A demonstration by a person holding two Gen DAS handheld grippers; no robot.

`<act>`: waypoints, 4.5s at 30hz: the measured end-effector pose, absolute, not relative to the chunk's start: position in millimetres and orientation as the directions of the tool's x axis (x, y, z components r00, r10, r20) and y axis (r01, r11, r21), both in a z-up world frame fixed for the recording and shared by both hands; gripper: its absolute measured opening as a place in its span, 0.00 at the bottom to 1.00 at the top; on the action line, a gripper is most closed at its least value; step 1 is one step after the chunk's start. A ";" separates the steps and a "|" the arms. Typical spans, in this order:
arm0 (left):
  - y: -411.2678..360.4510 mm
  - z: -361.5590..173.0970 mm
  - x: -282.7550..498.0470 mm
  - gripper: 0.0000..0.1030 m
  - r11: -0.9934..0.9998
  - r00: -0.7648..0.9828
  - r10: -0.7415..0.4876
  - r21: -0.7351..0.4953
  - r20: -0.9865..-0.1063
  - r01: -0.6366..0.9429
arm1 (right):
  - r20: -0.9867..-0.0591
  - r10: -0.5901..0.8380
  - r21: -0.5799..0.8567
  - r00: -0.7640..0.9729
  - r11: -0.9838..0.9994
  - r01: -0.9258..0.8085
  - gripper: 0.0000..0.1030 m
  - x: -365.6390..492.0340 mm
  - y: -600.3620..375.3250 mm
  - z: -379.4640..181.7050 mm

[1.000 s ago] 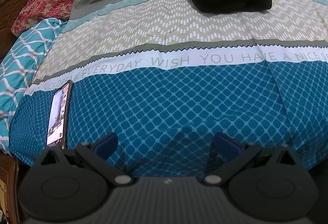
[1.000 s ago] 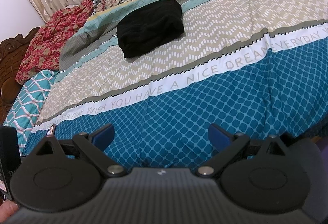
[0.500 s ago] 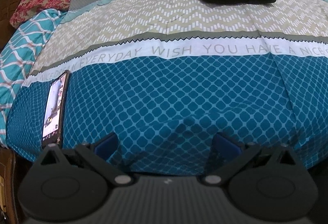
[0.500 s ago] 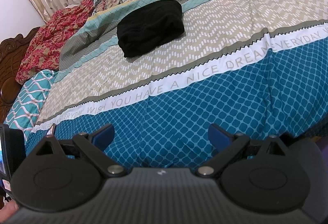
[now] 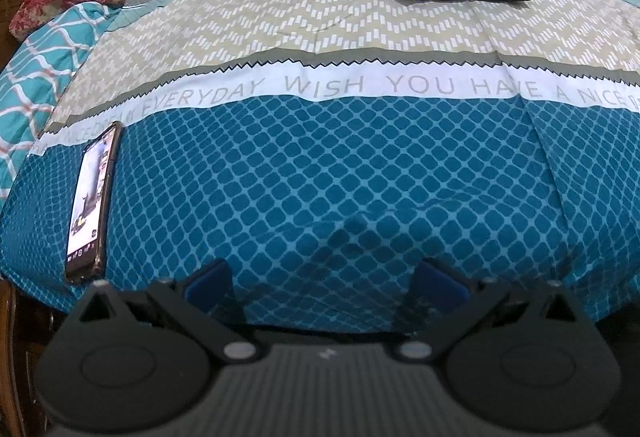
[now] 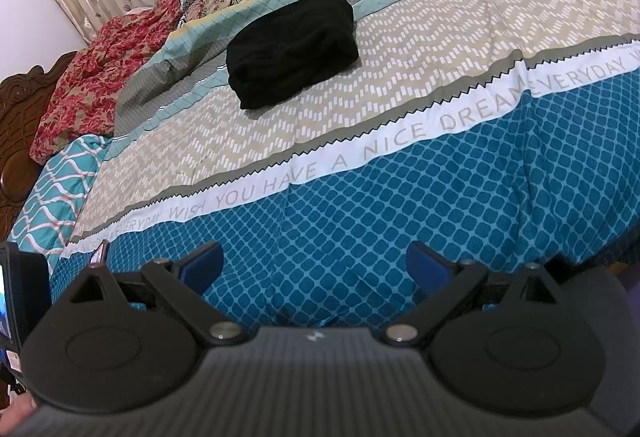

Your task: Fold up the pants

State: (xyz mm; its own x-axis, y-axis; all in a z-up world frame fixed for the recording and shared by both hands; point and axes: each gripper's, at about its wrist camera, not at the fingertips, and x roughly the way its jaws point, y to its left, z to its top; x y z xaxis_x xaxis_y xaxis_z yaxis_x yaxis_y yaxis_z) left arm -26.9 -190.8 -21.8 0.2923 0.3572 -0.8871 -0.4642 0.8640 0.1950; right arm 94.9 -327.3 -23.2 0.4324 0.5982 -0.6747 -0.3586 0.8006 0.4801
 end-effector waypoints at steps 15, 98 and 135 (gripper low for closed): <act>-197.3 -8.7 -26.0 1.00 0.888 0.346 0.301 0.129 -0.889 -0.441 | -0.673 0.594 0.465 0.440 0.803 -0.373 0.96 95.3 -328.8 -21.2; -174.7 -33.1 -38.1 1.00 0.868 0.327 0.226 0.037 -0.918 -0.495 | -0.746 0.535 0.336 0.397 0.817 -0.469 0.98 91.7 -303.8 -18.8; -196.9 -11.6 -36.4 1.00 0.869 0.354 0.331 0.136 -0.875 -0.476 | -0.751 0.529 0.367 0.395 0.832 -0.417 0.98 90.6 -311.2 -23.1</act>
State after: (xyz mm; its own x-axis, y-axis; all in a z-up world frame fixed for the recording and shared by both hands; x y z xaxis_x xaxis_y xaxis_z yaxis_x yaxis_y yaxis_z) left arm -36.4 -196.9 -11.6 0.3540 0.3312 -0.8747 -0.4757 0.8690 0.1365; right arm 90.6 -311.2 -23.1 0.3947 0.5292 -0.7511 -0.4169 0.8316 0.3669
